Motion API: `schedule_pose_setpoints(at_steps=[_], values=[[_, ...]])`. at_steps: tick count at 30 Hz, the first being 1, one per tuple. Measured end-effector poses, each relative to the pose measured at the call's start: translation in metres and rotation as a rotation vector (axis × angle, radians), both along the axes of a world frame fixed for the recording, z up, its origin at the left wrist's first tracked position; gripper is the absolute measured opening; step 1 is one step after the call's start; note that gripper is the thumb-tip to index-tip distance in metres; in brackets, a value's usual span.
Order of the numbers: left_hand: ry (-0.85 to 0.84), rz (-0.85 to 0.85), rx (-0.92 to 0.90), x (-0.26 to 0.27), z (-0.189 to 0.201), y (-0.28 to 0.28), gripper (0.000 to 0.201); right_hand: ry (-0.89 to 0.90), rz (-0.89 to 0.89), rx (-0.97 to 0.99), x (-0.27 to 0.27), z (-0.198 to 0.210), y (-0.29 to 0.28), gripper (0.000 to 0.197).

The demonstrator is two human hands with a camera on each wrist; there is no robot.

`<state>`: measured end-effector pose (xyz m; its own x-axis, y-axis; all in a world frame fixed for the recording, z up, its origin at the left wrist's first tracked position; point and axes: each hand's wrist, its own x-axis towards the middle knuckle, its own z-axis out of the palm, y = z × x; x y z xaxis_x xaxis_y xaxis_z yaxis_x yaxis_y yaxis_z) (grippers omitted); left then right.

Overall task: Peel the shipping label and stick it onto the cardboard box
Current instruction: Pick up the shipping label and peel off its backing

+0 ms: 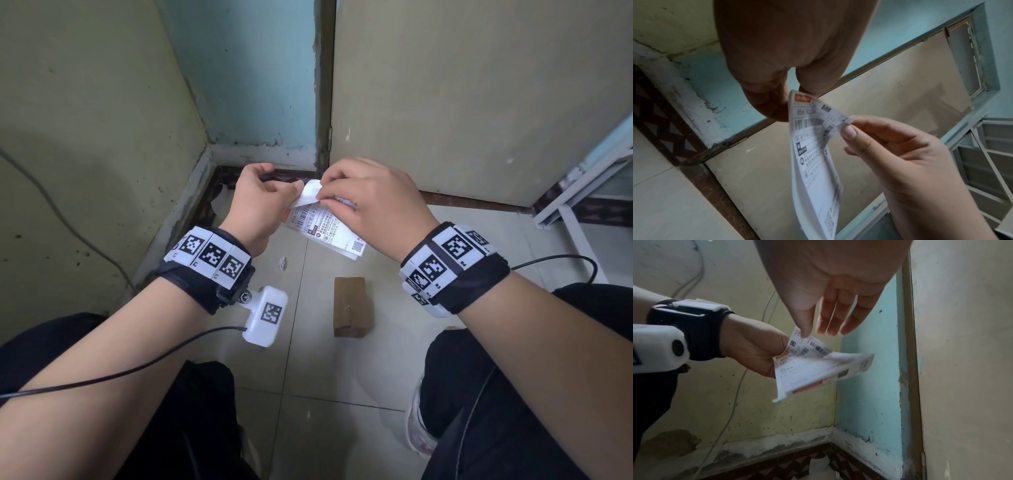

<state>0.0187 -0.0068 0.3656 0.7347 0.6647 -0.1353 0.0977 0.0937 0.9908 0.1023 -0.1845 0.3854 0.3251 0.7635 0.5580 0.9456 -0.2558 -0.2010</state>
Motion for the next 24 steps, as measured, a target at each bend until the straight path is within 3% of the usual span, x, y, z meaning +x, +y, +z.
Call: schedule_pose_setpoints(at_steps=[11,24], values=[[0.041,0.036,0.143,0.003,-0.008,0.008,0.059,-0.052,0.044,-0.004,0.001,-0.003,0.002,0.010],[0.060,0.096,0.140,0.002,-0.012,0.032,0.053,-0.054,0.088,-0.010,0.001,0.003,-0.003,0.012]])
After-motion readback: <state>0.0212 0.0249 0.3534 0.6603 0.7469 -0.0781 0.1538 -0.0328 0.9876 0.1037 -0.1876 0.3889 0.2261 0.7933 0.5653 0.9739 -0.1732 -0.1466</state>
